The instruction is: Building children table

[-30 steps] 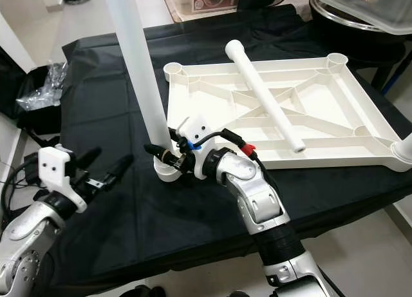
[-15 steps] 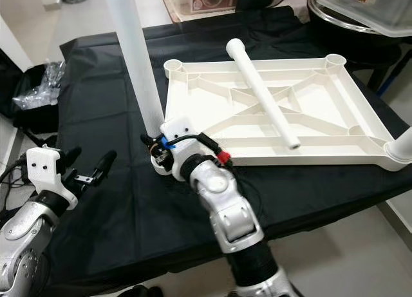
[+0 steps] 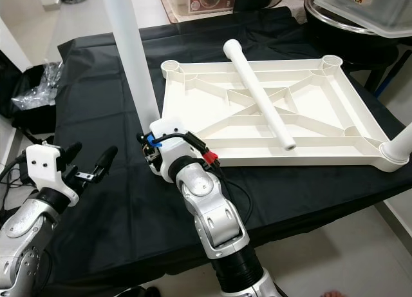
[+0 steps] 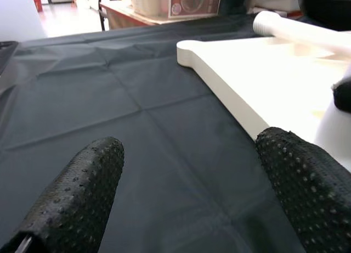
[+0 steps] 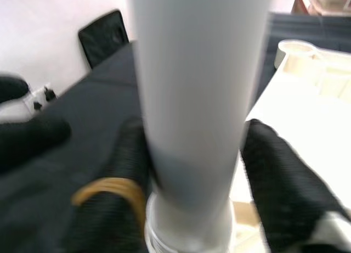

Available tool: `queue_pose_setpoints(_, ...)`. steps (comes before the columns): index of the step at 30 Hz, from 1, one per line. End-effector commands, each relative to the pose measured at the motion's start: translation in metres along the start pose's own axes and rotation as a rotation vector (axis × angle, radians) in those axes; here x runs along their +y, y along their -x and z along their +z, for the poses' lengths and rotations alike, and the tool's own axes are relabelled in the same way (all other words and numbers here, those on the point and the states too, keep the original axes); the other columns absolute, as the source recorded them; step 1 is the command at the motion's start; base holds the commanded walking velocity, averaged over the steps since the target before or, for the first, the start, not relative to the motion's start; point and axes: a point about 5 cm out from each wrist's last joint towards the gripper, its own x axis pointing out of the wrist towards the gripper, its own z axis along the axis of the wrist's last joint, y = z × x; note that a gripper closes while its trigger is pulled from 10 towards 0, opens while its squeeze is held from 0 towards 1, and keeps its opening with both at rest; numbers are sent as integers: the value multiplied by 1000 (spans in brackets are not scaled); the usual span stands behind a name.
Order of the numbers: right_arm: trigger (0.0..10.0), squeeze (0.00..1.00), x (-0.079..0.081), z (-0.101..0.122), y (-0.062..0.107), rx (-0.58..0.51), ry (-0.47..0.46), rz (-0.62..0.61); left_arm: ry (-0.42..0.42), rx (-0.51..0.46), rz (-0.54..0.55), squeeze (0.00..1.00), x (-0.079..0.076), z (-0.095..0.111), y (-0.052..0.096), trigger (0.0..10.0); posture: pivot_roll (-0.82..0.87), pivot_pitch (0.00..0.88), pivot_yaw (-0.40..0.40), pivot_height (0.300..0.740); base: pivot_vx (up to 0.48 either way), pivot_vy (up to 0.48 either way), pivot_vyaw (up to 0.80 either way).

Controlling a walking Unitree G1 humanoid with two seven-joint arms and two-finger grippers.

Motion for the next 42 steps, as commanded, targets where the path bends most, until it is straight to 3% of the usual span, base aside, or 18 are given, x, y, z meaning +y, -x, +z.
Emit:
queue_pose_setpoints(1, 10000, 1000, -4, -6, 1, 25, -28, -11, -4, 0, 2, 0, 0, 0, 2, 10000, -7, 168, 1, 740, 0, 0, 0)
queue_pose_setpoints(8, 10000, 1000, -30, 12, 11, -93, -3, 49, 11, -52, -91, 0, -3, 15, 3, 10000, -8, 165, -4, 740, 0, 0, 0)
queue_pose_setpoints(12, 10000, 1000, -39, 13, 19, -106, 3, 88, 17, -74, -148, 0, -4, 21, 6, 10000, -8, 157, -6, 740, 0, 0, 0)
queue_pose_setpoints(13, 10000, 996, -48, 8, 30, -87, 10, 146, -3, -75, -251, 0, -11, 30, 7, 10000, -7, 152, -6, 740, 0, 0, 0)
queue_pose_setpoints(15, 10000, 996, -48, 8, 30, -87, 10, 146, -3, -75, -251, 0, -11, 30, 7, 10000, -7, 152, -6, 740, 0, 0, 0)
queue_pose_setpoints(16, 10000, 906, -53, 5, 34, -70, -1, 163, -18, -69, -303, 0, -16, 33, 8, 10000, -7, 152, -6, 740, 0, 0, 0)
queue_pose_setpoints(17, 10000, 4, -58, 1, 41, -46, 3, 191, -34, -62, -364, 0, -23, 36, 8, 10000, -8, 153, -1, 740, 0, 0, 0)
queue_pose_setpoints(21, 10000, 0, -64, -6, 62, 0, -63, 331, -57, -59, -422, 0, -30, 41, 5, 10000, -20, 157, 14, 740, 0, 0, 0)
queue_pose_setpoints(26, 10000, 0, -70, -11, 71, 23, -33, 359, -47, -71, -407, 0, -30, 44, 0, 10000, -17, 158, 22, 740, 0, 0, 0)
queue_pose_setpoints(28, 10000, 0, -74, -14, 73, 42, -19, 342, -40, -73, -406, 0, -33, 44, -2, 10000, -16, 159, 23, 740, 0, 0, 0)
queue_pose_setpoints(31, 10000, 0, -94, -23, 73, 104, 31, 230, -31, -59, -449, 0, -54, 37, -10, 10000, -14, 160, 23, 740, 0, 0, 0)
queue_pose_setpoints(37, 10000, 0, -110, -24, 71, 125, 48, 135, -66, -16, -416, 0, -67, 24, -23, 10000, -19, 158, 24, 740, 0, 0, 0)
queue_pose_setpoints(38, 10000, 0, -111, -24, 72, 127, 47, 136, -56, -19, -414, 180, -69, 24, -25, 10000, -20, 157, 23, 740, 0, 0, 0)
queue_pose_setpoints(39, 10000, 0, -111, -24, 72, 127, 47, 136, -56, -19, -414, 180, -69, 24, -25, 10000, -20, 157, 23, 740, 0, 0, 0)
queue_pose_setpoints(40, 10000, 0, -112, -24, 73, 133, 48, 141, -43, -24, -419, 945, -71, 24, -26, 10000, -20, 157, 23, 740, 0, 0, 0)
queue_pose_setpoints(42, 10000, 0, -113, -25, 74, 144, 58, 140, -31, -28, -428, 1000, -74, 24, -27, 10000, -21, 156, 23, 740, 0, 0, 0)
